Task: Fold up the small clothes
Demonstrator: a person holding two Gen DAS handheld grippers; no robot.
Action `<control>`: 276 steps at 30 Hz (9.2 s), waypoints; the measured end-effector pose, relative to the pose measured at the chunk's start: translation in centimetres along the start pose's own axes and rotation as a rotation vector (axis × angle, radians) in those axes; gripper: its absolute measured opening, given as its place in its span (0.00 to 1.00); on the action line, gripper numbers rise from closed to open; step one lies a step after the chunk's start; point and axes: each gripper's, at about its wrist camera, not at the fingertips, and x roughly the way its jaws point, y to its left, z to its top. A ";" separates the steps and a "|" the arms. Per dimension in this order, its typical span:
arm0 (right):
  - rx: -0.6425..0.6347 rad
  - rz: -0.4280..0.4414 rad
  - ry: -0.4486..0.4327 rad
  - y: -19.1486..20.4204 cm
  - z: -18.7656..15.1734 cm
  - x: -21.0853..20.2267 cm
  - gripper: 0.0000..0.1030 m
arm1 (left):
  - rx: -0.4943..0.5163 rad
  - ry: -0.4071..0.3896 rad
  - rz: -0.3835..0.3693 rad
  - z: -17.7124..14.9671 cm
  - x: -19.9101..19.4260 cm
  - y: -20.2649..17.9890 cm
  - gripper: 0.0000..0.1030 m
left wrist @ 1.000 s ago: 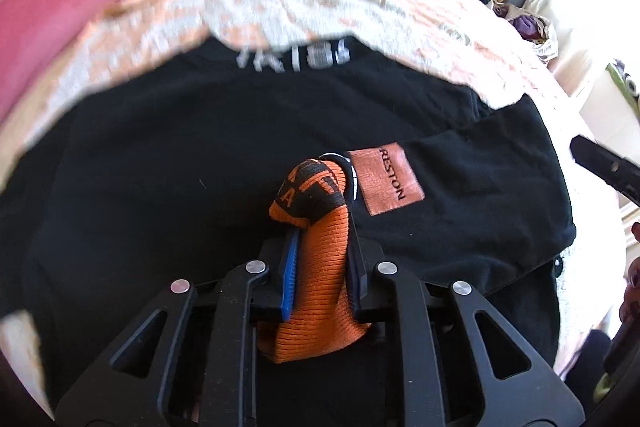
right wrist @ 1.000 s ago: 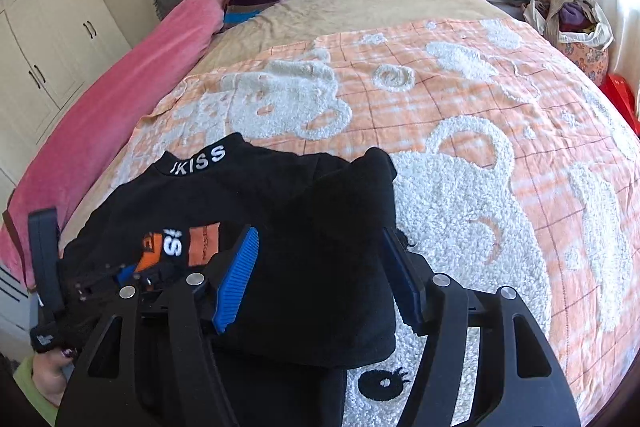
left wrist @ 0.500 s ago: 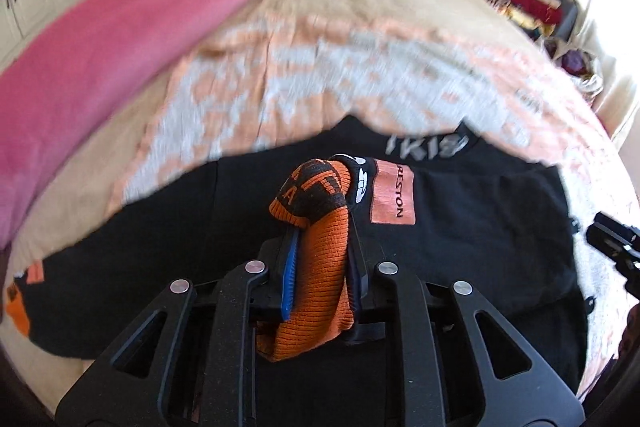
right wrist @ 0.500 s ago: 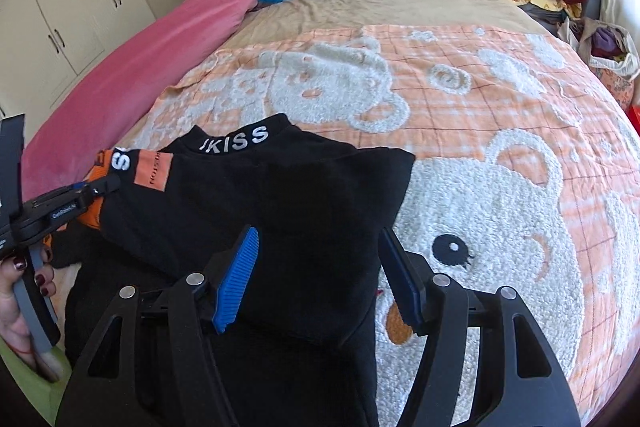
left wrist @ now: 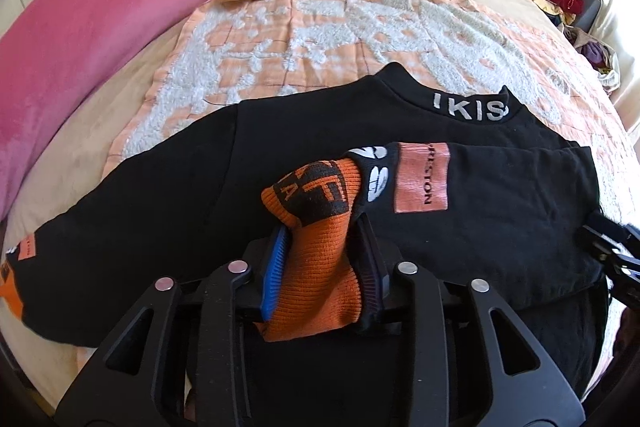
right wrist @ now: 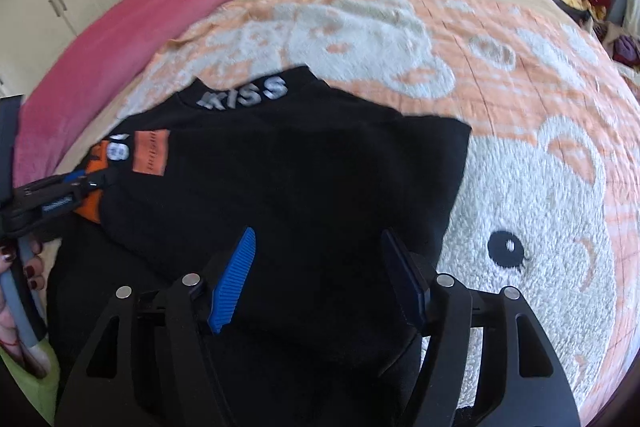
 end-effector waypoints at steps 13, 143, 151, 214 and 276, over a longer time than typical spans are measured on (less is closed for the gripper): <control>0.008 0.022 -0.062 0.1 -1.0 -1.8 0.63 | -0.021 -0.059 0.027 0.8 -2.4 2.0 0.39; 0.078 0.139 -0.224 0.8 -2.9 -9.3 0.96 | -0.050 -0.139 -0.219 -5.2 -5.0 -2.8 0.07; 0.079 0.127 -0.200 1.1 -3.0 -8.3 0.96 | 0.011 -0.077 -0.268 -5.8 -2.4 -3.8 0.14; -0.005 0.133 -0.082 -0.9 3.7 -4.8 0.04 | -0.026 -0.271 -0.082 -1.2 -3.5 2.3 0.52; -0.086 -0.023 -0.133 2.2 -2.6 -6.6 0.77 | 0.168 -0.159 -0.007 -3.1 -4.6 -1.7 0.78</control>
